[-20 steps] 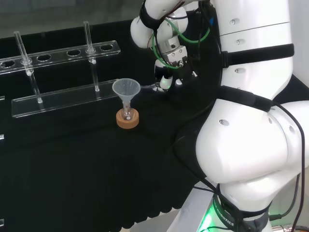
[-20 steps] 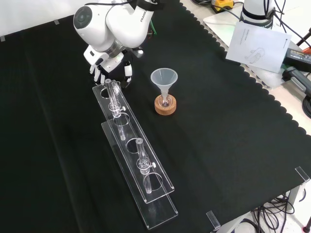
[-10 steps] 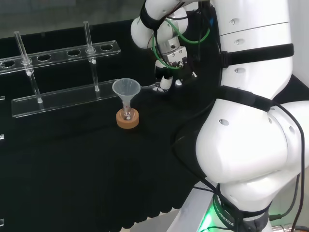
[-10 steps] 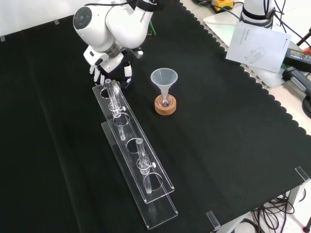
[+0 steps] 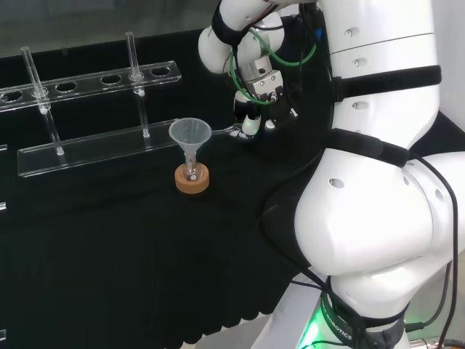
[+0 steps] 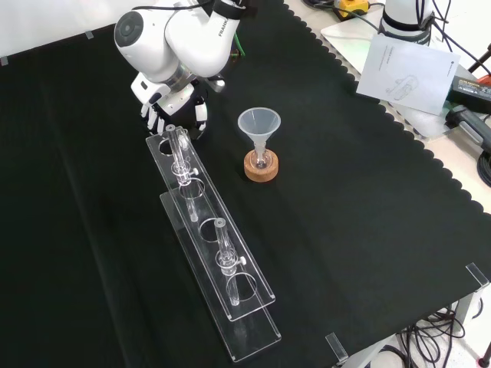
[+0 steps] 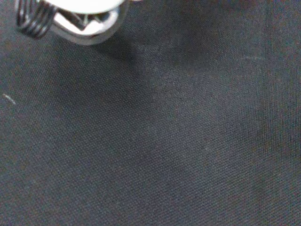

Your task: Pick up the weighing funnel.

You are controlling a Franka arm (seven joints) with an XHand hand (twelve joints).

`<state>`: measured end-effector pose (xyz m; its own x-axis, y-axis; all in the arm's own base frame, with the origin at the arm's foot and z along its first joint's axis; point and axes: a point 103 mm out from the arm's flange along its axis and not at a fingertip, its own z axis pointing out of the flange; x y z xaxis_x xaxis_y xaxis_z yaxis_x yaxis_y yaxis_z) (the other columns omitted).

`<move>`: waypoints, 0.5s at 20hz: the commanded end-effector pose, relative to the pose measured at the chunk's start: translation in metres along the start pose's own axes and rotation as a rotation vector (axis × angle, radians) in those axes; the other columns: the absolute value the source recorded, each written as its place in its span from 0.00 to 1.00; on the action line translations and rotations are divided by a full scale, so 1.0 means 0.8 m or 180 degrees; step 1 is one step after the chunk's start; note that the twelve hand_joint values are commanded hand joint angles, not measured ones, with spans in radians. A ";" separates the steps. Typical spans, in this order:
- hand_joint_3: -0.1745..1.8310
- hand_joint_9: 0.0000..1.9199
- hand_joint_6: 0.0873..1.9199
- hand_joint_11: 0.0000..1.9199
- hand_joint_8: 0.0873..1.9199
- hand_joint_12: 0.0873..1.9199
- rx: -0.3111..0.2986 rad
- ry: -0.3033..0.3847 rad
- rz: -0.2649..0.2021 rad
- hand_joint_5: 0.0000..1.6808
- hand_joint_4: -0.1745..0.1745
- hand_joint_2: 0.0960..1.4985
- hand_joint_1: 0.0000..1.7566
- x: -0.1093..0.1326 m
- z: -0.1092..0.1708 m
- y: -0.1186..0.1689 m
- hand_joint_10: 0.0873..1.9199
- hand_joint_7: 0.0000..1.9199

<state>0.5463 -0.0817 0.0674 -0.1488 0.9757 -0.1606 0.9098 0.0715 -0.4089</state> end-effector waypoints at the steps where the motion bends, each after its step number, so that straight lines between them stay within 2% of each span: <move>1: 0.40 0.44 0.32 0.29 0.30 0.64 0.0000 -0.0007 -0.0006 0.49 0.63 0.36 0.53 0.001 0.000 0.001 0.20 0.30; 10: 0.40 0.44 0.33 0.29 0.30 0.65 -0.0058 -0.0093 0.0003 0.48 0.63 0.36 0.53 0.031 -0.010 0.010 0.20 0.30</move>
<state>0.5514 -0.0648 0.0669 -0.1545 0.9716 -0.1795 0.9129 0.0709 -0.4020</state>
